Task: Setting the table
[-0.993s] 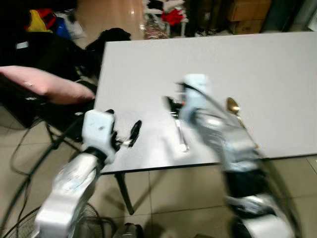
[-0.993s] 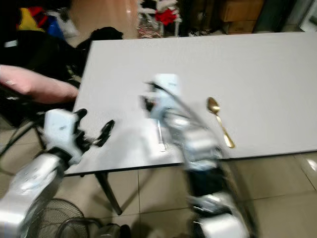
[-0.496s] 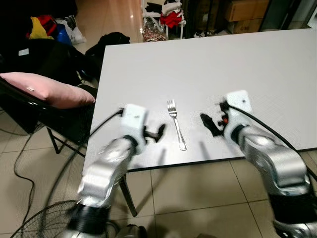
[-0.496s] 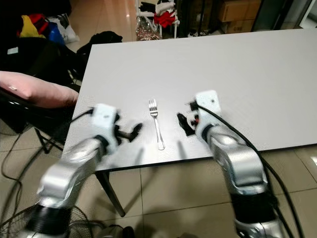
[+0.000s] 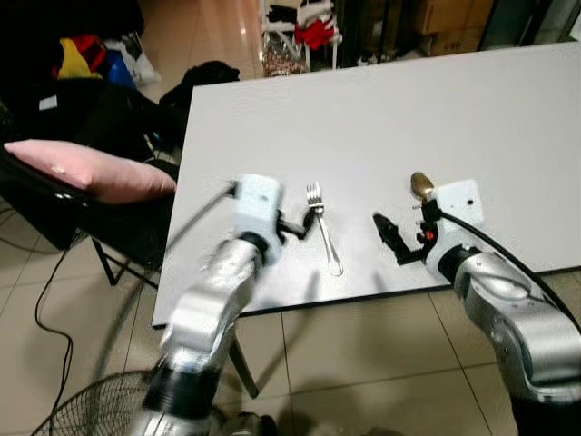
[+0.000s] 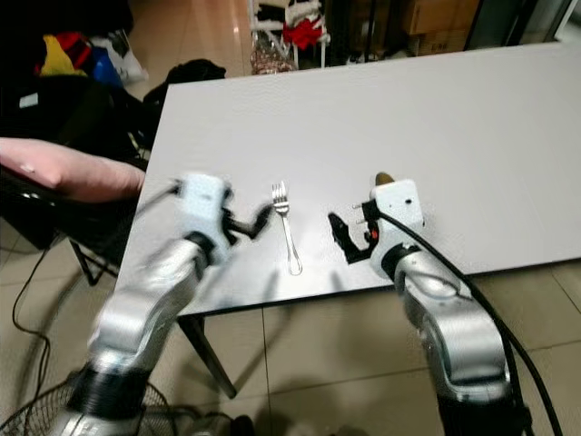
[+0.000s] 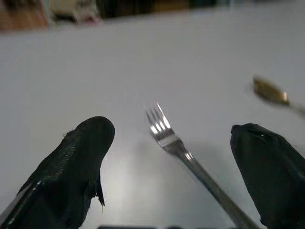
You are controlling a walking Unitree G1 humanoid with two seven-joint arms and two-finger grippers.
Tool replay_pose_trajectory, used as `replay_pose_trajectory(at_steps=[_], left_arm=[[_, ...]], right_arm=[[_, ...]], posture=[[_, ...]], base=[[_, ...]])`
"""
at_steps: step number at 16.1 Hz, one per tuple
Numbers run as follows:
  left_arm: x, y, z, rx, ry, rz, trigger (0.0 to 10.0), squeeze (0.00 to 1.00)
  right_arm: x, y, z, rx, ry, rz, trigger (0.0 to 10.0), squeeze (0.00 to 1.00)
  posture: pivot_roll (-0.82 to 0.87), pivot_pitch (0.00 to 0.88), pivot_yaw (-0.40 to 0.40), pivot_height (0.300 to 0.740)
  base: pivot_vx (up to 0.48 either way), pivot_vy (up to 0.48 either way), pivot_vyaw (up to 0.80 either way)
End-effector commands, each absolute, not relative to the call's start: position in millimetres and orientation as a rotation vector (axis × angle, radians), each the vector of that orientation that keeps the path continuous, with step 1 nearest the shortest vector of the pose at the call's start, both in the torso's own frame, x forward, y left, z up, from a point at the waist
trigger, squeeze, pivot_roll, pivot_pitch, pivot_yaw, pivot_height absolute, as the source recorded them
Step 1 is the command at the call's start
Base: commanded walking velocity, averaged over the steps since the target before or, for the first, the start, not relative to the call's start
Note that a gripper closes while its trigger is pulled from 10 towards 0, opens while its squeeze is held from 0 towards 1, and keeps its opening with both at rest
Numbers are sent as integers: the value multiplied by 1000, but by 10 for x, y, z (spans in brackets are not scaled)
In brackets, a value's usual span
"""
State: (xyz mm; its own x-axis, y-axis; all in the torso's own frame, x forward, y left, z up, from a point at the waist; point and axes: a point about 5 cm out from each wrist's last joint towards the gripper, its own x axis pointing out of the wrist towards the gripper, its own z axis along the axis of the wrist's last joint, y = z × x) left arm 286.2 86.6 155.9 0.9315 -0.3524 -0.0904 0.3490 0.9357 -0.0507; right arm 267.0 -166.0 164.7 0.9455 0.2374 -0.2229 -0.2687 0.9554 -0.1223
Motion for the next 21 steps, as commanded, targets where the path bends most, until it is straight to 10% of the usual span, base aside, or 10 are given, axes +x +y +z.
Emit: replay_pose_trajectory(at_steps=[1,17,21], left_arm=[[2762,1016,1588,-4,75,-275,10000,835],[2501,1234,1514,100,74,-131,10000,675],[2493,1243,1488,103,88,-138,10000,388]], right_arm=[[2631,-1633,1685,-139,170,251,10000,0],[2647,-1593,1613,-135,132,237,10000,0],[2631,-1633,1580,-85,158,224,10000,0]], posture=[[-148,52,124,740],[-118,21,108,740],[-121,8,109,740]], base=[[0,0,0],[0,-372,0],[0,0,0]])
